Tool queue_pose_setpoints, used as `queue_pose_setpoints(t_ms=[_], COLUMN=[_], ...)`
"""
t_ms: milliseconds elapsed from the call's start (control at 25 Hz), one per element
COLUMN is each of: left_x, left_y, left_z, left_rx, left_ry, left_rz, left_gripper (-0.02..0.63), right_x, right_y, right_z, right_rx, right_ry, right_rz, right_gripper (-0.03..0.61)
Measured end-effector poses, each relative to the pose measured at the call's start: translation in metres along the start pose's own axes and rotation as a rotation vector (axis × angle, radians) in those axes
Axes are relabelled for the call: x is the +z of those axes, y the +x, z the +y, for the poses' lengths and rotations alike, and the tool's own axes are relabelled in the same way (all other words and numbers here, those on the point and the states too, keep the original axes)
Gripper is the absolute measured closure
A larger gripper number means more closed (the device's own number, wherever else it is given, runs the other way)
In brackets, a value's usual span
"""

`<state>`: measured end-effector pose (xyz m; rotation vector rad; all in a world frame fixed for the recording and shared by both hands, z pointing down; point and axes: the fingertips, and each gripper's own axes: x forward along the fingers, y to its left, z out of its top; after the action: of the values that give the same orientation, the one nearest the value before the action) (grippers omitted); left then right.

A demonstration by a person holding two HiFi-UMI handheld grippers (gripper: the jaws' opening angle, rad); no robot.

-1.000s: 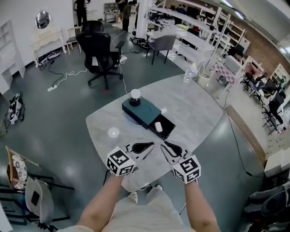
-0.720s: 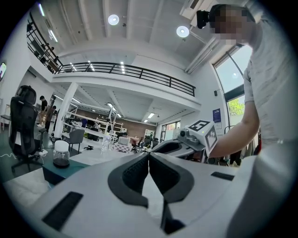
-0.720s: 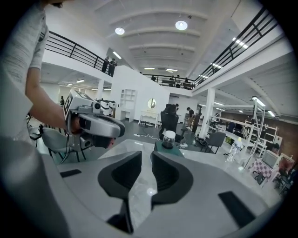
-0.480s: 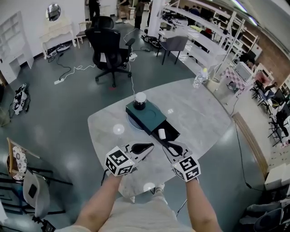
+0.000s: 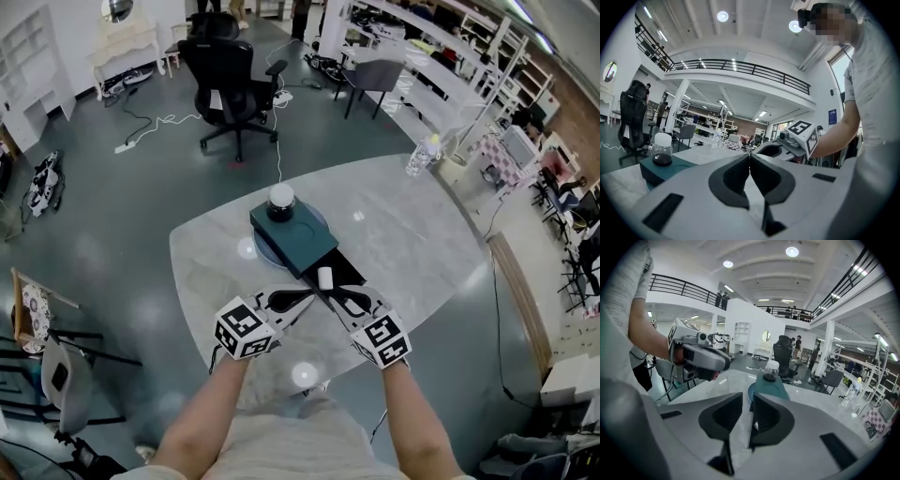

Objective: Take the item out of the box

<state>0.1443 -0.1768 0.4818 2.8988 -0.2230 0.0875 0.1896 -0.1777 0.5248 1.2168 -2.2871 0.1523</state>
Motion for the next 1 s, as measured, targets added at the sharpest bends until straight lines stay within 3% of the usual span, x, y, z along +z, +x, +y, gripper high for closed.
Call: queue_pose_setpoints(t_ms=[520, 760, 1000], left_x=[-0.012, -0.018, -0.027], left_y=[0.024, 0.023, 0.023], left_z=[0.027, 0.039, 0.046], left_rx=[0.074, 0.1, 0.105], left_ry=[-0.044, -0.054, -0.072], left_rz=[0.018, 0.023, 0.033], left_gripper=[0.594, 0.594, 0.594], right_x=[-0.019, -0.036, -0.057], right_y=[0.035, 0.054, 0.07], right_z=[-0.038, -0.045, -0.047], right_rx=[0.095, 0.121, 0.17], right_ry=[-0.072, -0.09, -0.174], right_rz=[0.073, 0.144, 0.241], right_gripper=[0.486, 0.48, 0.459])
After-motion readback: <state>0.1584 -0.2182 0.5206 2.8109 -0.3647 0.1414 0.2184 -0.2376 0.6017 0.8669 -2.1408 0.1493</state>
